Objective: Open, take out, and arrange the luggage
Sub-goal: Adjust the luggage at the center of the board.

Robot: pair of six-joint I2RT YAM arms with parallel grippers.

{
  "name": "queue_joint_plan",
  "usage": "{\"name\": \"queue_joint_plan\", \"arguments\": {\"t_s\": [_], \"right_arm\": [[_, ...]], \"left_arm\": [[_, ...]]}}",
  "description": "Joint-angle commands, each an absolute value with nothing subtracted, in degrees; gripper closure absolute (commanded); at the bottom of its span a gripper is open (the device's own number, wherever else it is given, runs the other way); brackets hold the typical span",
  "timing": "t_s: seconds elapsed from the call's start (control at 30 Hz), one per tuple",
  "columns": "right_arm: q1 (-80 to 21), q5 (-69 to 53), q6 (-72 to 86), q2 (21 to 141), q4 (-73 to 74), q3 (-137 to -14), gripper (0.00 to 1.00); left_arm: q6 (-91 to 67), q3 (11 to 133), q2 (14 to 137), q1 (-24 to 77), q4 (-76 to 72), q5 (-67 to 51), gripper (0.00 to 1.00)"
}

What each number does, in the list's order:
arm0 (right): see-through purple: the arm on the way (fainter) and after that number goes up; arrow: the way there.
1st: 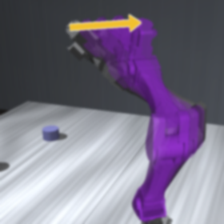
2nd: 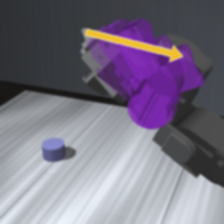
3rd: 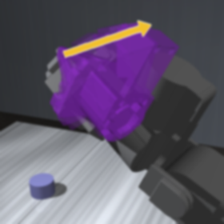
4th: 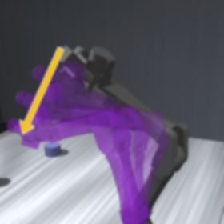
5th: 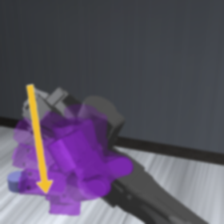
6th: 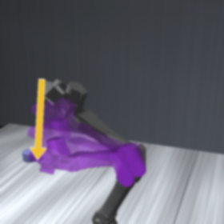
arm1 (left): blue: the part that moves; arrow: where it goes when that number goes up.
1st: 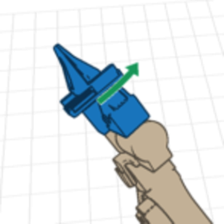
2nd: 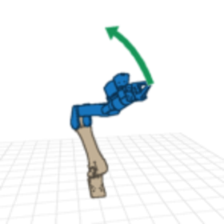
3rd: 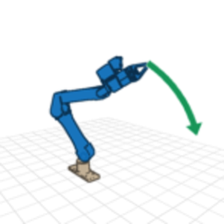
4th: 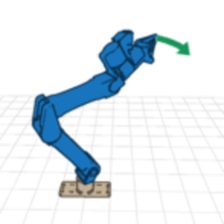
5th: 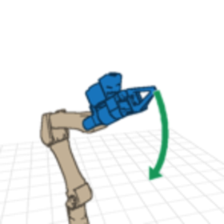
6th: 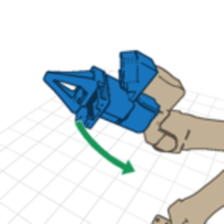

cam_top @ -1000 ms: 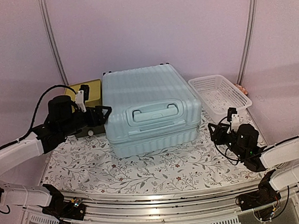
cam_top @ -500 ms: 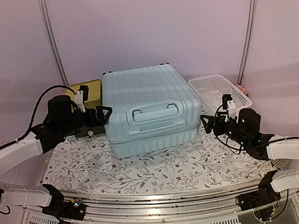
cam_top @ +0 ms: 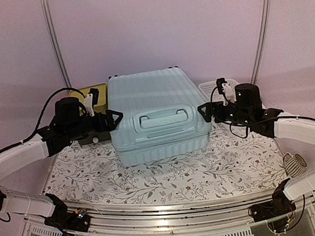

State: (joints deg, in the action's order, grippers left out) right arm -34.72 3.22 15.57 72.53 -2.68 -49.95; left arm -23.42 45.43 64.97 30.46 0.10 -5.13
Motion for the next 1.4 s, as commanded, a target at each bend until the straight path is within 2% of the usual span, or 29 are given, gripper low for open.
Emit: {"name": "queue_joint_plan", "arguments": {"t_s": [0.0, 0.57, 0.77, 1.13, 1.37], "right_arm": [[-33.4, -0.7, 14.3, 74.2, 0.5, -52.1, 0.01], [-26.1, -10.8, 18.0, 83.8, 2.3, -60.9, 0.01], [-24.0, -14.8, 19.9, 87.1, 2.9, -63.3, 0.01], [-21.0, -32.9, 21.5, 93.3, 5.4, -68.8, 0.01], [-21.3, -42.9, 22.6, 88.7, 4.2, -65.5, 0.01]], "left_arm": [[-23.3, 46.1, 67.0, 30.1, 2.8, -6.8, 0.02], [-23.4, 47.0, 71.4, 28.1, 0.7, -6.5, 0.02], [-24.8, 47.2, 73.6, 25.6, -1.0, -11.5, 0.02], [-28.5, 50.5, 80.7, 25.0, -4.6, -21.2, 0.02], [-28.7, 54.5, 87.2, 26.3, -5.1, -31.3, 0.04]]}}
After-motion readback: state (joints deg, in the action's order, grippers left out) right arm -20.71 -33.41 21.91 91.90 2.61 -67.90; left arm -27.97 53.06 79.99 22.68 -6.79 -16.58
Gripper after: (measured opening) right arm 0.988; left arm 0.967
